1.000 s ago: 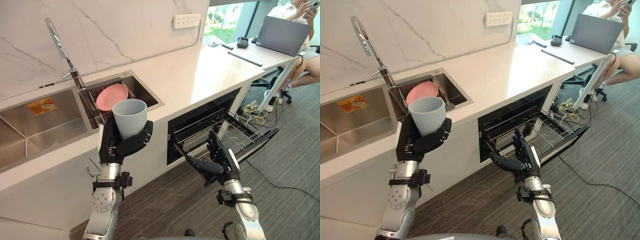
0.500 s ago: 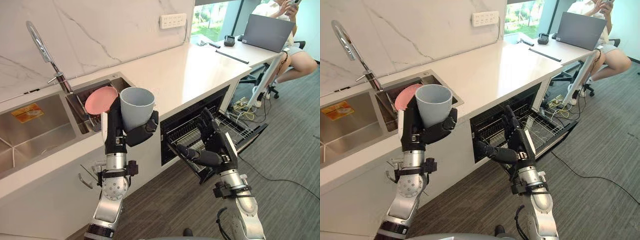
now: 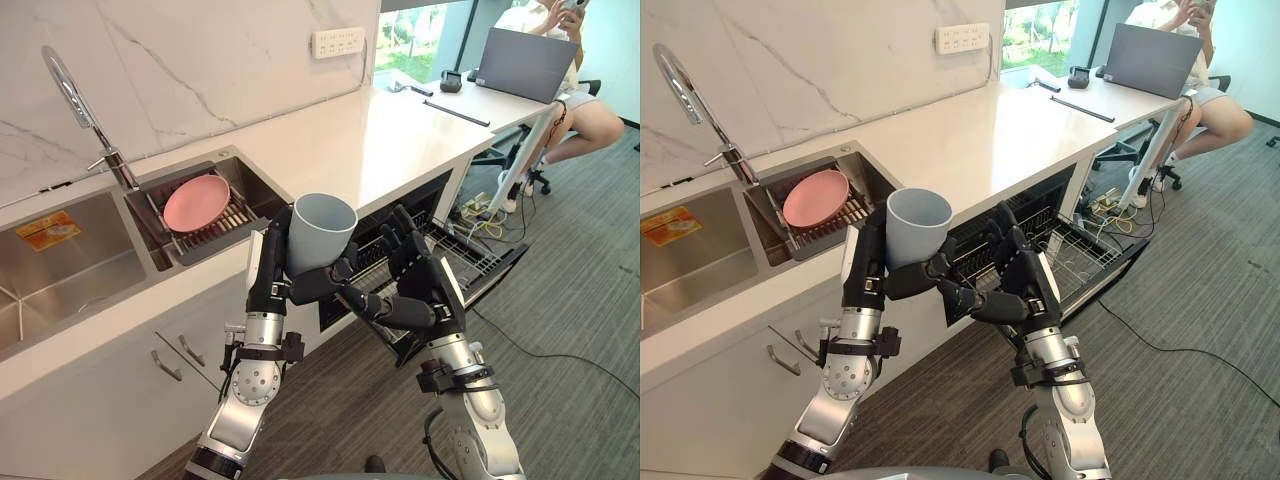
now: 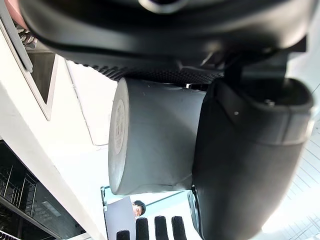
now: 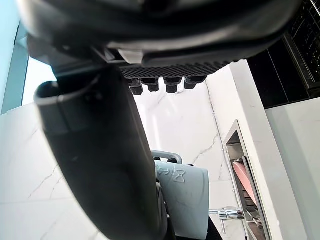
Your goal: Walk over to the sink, pick up the cup, carry it to the dishwasher, place the cup inside the dishwasher, then close the dishwasher door
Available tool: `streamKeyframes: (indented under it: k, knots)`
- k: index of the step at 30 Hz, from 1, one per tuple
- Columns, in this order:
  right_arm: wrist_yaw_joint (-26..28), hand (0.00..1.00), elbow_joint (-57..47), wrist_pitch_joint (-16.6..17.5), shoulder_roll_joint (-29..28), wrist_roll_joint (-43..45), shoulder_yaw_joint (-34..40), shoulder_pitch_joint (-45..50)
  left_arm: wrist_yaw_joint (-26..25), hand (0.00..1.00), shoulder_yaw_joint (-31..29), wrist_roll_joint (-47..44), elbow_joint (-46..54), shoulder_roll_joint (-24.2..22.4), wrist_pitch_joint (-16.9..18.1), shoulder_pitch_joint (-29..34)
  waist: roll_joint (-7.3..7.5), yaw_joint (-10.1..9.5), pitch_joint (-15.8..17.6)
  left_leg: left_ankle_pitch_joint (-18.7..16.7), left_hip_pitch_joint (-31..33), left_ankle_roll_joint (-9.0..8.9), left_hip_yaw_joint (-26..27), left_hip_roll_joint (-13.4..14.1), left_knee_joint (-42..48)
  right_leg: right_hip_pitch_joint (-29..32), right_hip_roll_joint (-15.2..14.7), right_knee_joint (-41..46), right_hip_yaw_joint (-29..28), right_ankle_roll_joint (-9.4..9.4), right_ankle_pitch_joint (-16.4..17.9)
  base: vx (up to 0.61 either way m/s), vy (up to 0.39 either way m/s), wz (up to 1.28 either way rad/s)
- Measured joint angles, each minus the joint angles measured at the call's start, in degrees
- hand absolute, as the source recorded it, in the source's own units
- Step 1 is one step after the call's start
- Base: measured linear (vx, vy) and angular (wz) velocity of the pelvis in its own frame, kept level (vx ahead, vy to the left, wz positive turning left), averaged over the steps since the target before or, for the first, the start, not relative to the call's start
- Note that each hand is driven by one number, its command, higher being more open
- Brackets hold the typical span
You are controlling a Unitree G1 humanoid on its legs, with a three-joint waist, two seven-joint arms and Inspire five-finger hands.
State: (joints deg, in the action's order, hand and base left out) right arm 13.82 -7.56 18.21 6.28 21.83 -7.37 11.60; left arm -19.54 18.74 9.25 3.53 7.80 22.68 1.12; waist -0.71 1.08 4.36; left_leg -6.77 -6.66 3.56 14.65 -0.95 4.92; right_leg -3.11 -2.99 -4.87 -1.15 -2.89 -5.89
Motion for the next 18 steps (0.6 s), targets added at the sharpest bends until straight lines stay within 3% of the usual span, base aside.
streamKeyframes:
  k: [18]
  knots:
    - [-0.17,1.0,0.0,0.06,2.81,5.04,-0.96,-0.02,-0.51,0.0,2.07,-1.14,-1.55,0.42,-0.73,-1.02,0.06,-0.01,-1.06,0.0,0.12,0.01,0.06,-0.1,0.19,0.37,0.05,-0.02,-0.84,0.03,-0.47,-0.03,-0.017,-0.02]
